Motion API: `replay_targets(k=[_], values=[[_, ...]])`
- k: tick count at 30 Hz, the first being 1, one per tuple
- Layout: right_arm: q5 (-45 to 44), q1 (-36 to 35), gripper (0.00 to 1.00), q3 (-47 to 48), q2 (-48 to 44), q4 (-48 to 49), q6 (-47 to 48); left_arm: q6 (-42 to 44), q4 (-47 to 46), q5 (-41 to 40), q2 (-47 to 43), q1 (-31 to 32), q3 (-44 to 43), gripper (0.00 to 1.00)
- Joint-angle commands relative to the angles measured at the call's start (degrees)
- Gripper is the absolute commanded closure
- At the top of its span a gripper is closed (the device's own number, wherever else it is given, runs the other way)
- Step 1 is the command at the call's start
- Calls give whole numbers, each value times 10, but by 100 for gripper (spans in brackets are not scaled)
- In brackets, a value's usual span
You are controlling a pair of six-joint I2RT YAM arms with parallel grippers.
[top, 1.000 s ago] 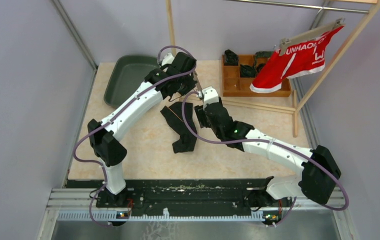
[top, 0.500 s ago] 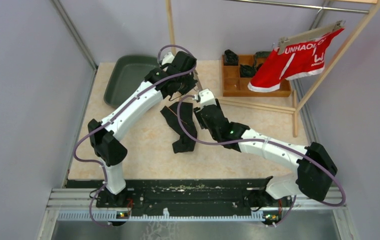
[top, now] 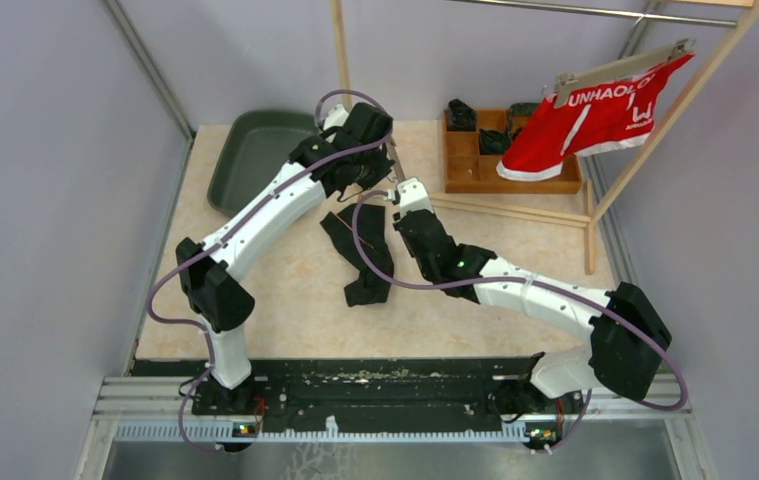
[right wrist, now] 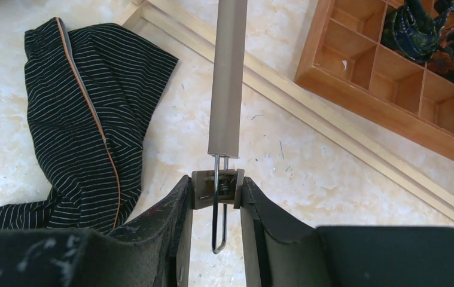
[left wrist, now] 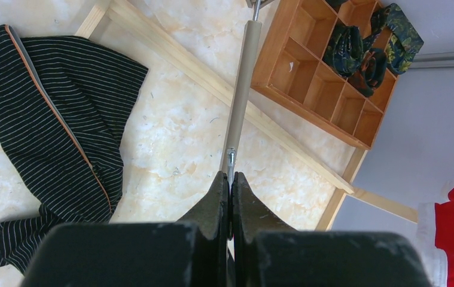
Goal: Clip the underwear to the hanger
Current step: Adjust the hanger at the center of the board.
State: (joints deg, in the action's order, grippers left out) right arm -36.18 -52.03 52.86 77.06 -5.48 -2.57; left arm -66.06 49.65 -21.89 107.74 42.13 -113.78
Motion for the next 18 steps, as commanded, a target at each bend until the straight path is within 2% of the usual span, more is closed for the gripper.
replay_targets(k=[1,3,6,8,10,13,18], values=[[-20,-7,100,9,-4,23,-2,-9,5,-2,8,3,-21,100],[-25,-7,100,9,-6,20,-6,1,-12,4,8,3,-14,100],[-27,-7,100,9,-9,16,-12,21,-56,16,-3,3,15,93],[-29,-7,100,8,-11,15,-15,34,-104,24,-18,3,47,86],[-31,-7,100,6,-13,13,-19,48,-150,31,-39,2,87,74],[-31,-7,100,3,-18,10,-28,63,-212,37,-73,2,144,63],[-28,-6,100,5,-18,1,-41,68,-237,25,-95,2,166,61]])
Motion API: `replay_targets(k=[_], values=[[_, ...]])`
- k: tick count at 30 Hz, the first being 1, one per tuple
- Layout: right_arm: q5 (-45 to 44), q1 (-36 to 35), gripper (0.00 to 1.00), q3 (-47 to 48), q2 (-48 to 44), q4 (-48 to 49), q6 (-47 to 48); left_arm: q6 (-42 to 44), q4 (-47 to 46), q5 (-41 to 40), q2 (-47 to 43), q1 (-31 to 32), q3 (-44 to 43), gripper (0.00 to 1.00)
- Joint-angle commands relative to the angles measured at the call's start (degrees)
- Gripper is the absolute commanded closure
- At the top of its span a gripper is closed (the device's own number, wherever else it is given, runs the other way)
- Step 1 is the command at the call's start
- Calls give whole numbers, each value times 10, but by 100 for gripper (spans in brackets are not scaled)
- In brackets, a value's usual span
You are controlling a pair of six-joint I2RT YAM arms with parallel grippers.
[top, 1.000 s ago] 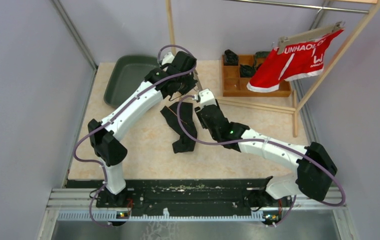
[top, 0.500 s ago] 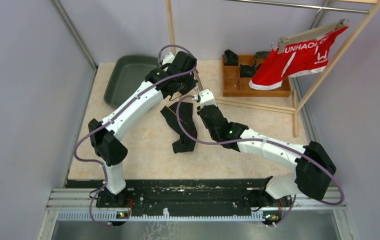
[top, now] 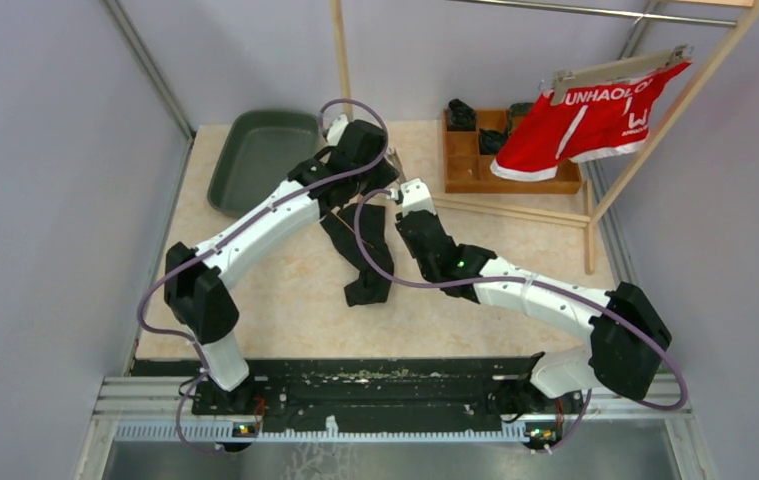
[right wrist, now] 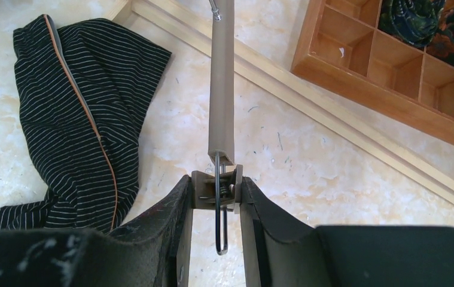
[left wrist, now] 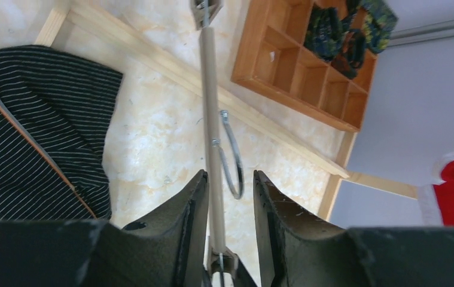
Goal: Clip the underwear to the hanger
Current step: Adjust the hanger at the center of the board.
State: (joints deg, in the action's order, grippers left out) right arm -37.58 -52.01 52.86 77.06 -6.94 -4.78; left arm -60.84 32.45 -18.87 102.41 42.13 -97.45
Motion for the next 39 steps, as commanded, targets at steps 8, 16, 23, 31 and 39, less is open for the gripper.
replay_targets(k=[8,16,23,31,39], values=[[5,6,100,5,-18,-8,-64,26,-78,-22,-67,2,14,53],[155,99,100,-54,-106,37,-137,107,-364,1,-227,2,276,42],[290,171,100,-108,-181,95,-201,206,-643,67,-351,-1,524,15],[384,190,100,-142,-195,172,-287,221,-800,215,-301,-11,584,1],[455,243,100,-190,-212,230,-377,161,-927,329,-272,-65,643,1]])
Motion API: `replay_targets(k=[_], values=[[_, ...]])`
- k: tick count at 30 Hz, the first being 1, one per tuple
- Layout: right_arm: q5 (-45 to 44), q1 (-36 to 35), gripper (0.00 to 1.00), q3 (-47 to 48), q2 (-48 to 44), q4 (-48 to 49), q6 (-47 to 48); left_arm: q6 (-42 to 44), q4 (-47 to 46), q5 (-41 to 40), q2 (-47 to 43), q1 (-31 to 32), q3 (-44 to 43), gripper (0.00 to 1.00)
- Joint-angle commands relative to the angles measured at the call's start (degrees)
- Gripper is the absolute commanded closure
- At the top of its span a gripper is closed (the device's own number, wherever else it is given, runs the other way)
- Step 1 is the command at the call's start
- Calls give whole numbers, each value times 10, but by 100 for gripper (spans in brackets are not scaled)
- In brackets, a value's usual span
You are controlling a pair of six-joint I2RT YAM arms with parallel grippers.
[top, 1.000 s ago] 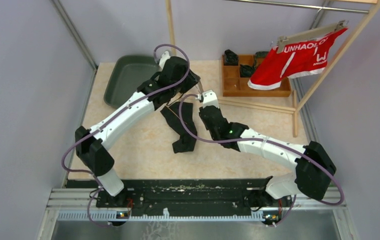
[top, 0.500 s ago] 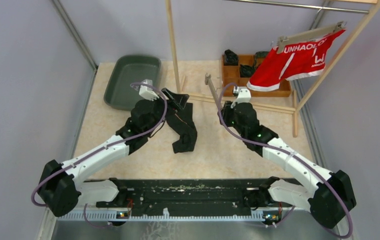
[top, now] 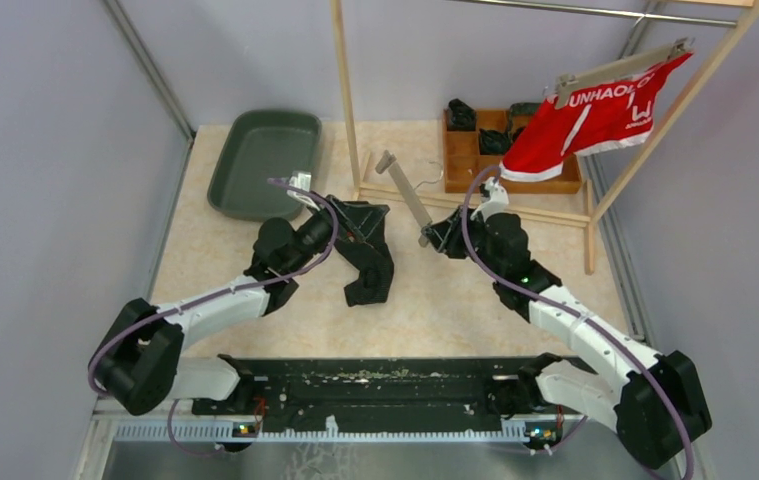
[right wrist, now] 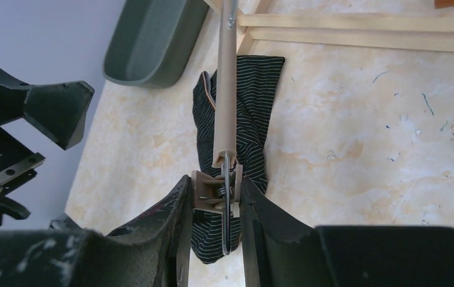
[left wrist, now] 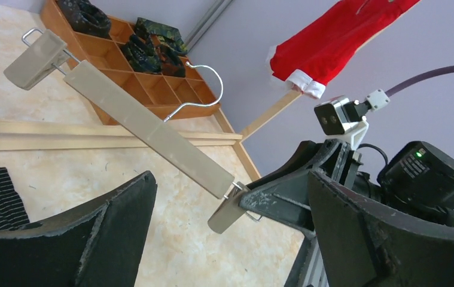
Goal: Clip the underwear to the hanger
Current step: Adjust the hanger at the center of the board.
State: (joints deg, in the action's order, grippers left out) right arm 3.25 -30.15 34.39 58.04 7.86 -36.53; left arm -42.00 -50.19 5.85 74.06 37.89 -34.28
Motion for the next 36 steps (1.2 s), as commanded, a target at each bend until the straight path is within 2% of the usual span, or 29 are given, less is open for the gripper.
replay_targets(k=[1,7,15,27,36], values=[[46,26,100,-9,-21,81,-67,-30,-102,88,12,-26,15,1],[62,47,100,-54,-2,121,-127,-33,-101,98,5,-34,41,1],[115,62,100,-113,64,231,-181,-28,-96,91,-8,-36,64,1],[149,73,100,-139,165,326,-197,-31,-117,127,46,-36,64,1],[157,75,100,-129,229,320,-170,-56,-173,161,110,-36,58,3]])
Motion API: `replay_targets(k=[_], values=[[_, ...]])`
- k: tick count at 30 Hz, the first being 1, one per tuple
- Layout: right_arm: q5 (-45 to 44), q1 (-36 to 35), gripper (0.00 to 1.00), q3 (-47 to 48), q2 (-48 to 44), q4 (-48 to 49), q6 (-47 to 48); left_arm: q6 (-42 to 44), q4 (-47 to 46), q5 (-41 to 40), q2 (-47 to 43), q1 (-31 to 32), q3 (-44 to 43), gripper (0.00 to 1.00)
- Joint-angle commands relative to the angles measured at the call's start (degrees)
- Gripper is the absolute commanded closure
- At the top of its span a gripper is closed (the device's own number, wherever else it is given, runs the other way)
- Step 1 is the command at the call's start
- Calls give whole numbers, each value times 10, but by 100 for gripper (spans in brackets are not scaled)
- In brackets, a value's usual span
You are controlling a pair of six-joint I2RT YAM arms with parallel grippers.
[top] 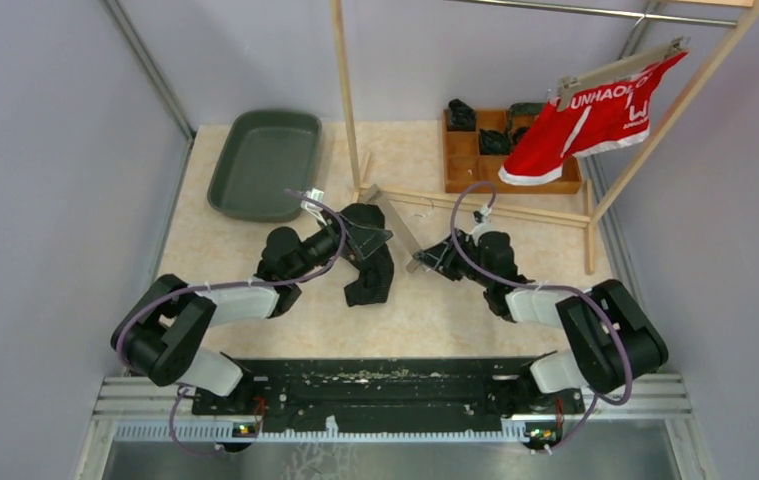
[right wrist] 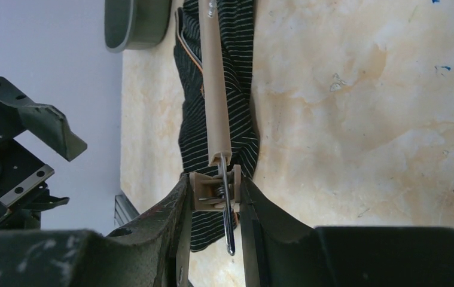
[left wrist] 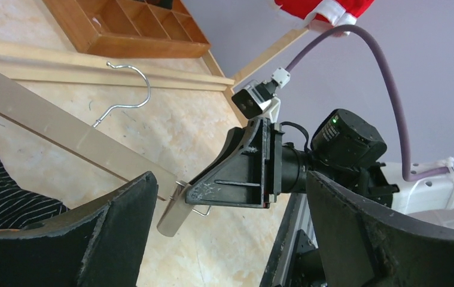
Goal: Clip the underwear to the hanger
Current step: Adjust the hanger at the center of the board, then open the clamp at the hanger.
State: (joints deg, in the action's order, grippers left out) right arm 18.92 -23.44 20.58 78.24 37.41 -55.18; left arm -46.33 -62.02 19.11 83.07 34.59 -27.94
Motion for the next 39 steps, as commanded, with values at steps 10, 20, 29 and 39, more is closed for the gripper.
replay_targets(k=[10,20,29,39], values=[[19,8,100,14,97,55,32,-19,-79,51,50,-3,-12,5],[26,8,99,20,147,83,47,-21,-77,53,55,-2,-14,5],[24,8,83,21,160,98,50,-18,-70,52,49,-2,-17,6],[21,8,72,21,181,99,49,-15,-61,50,40,-2,-17,6]])
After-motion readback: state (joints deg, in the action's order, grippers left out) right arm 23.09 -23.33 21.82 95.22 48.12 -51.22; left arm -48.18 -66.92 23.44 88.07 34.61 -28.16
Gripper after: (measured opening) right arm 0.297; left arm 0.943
